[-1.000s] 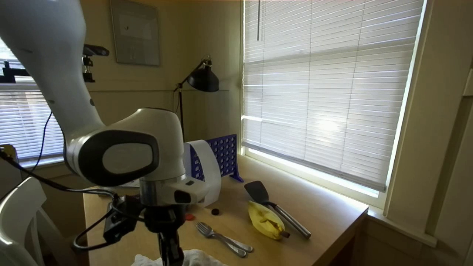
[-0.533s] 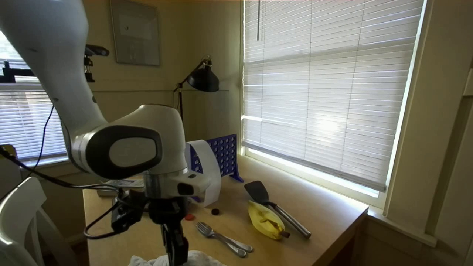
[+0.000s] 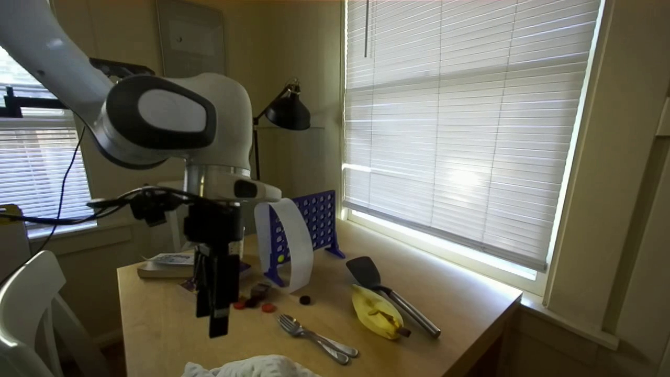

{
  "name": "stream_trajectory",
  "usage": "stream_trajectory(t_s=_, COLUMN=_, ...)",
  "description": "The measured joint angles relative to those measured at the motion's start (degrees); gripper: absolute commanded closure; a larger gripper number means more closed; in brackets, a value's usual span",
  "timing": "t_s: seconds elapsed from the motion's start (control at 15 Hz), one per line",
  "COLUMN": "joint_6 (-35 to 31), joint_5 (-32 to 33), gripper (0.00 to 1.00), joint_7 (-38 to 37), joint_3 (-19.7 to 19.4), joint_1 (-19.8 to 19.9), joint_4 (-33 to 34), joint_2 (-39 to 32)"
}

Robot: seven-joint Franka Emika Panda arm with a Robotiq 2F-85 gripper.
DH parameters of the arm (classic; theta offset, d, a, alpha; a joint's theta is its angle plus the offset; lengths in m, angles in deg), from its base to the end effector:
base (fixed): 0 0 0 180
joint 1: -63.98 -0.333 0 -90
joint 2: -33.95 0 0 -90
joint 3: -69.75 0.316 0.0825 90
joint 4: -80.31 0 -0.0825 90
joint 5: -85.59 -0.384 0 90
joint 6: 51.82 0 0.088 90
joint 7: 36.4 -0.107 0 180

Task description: Remove the white towel from the top of the blue gameboard.

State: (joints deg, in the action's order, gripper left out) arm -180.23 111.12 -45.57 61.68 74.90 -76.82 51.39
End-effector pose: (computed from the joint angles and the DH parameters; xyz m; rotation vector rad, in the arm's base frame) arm 0.3402 -0.1264 0.2979 2.8548 -0.2398 -0.3052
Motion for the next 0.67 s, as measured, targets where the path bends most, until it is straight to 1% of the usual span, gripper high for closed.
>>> stream_trajectory(t_s=0.2, joint_6=12.81, joint_5=-1.34, gripper=0.0, joint_7=1.37, joint_3=3.49, joint_1=-1.07, joint_4=1.34, joint_2=8.5)
stream_trajectory(t_s=0.33, joint_6=18.33, joint_5=-3.08, gripper=0.0, joint_7=2.84, joint_3=5.38, joint_1=-2.9, joint_4=2.48, joint_2=14.95)
stream_trajectory(t_s=0.47, joint_6=21.31, joint_5=-4.11, gripper=0.0, joint_7=3.59, joint_3=6.42, joint_1=-4.43, joint_4=3.04, joint_2=20.04)
stream_trajectory(t_s=0.67, joint_6=21.66, joint_5=-4.14, gripper=0.0, joint_7=4.02, joint_3=6.44, joint_1=-4.61, joint_4=2.73, joint_2=21.72)
